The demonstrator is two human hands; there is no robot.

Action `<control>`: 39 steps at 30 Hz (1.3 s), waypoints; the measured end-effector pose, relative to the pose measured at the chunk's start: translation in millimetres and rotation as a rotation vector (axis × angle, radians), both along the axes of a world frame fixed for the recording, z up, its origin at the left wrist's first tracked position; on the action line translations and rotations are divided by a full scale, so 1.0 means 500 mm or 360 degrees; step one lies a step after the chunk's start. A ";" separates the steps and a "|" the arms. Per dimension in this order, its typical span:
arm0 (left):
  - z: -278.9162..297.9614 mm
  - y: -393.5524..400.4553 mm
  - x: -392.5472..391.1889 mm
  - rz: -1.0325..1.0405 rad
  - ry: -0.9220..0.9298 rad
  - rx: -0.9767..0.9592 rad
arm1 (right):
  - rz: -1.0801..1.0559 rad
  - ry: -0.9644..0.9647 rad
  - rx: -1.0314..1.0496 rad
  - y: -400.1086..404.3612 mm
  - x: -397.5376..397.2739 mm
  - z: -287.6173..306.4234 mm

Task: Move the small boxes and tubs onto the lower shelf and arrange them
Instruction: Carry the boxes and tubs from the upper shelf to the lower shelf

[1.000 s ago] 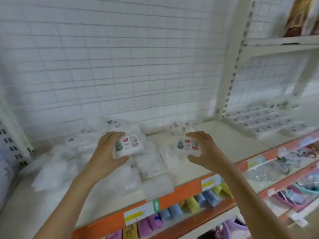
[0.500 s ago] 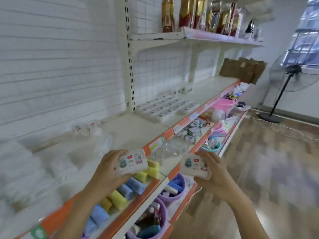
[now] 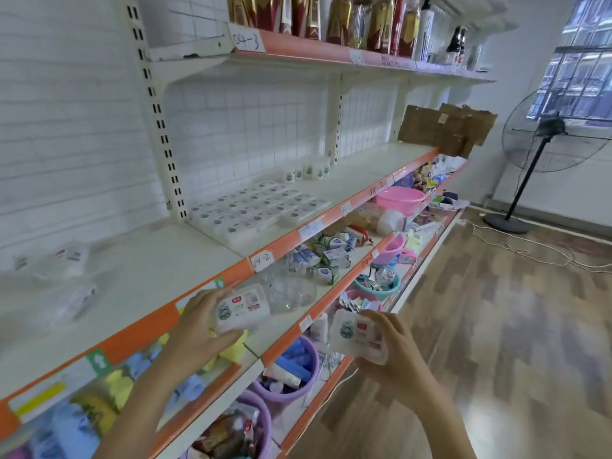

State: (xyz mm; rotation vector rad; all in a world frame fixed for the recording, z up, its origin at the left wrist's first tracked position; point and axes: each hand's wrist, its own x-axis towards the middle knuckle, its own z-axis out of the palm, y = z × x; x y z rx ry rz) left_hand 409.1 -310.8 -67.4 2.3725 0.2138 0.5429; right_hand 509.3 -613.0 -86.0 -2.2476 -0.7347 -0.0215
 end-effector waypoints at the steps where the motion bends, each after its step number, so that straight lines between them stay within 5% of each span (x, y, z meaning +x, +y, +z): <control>1: 0.003 -0.001 0.019 0.0001 0.0003 -0.0002 | 0.0020 -0.0007 -0.0003 0.000 0.023 0.004; 19: 0.037 0.090 0.346 0.0436 -0.0077 0.0078 | 0.0756 -0.0277 -0.0210 0.269 0.517 0.119; 32: 0.041 0.091 0.401 0.0839 0.0263 -0.0163 | 0.1394 -0.0507 -0.0524 0.481 0.684 0.105; 39: 0.013 0.050 0.440 0.1265 0.0224 -0.0333 | 0.1532 -0.0703 -0.0307 0.483 0.721 0.047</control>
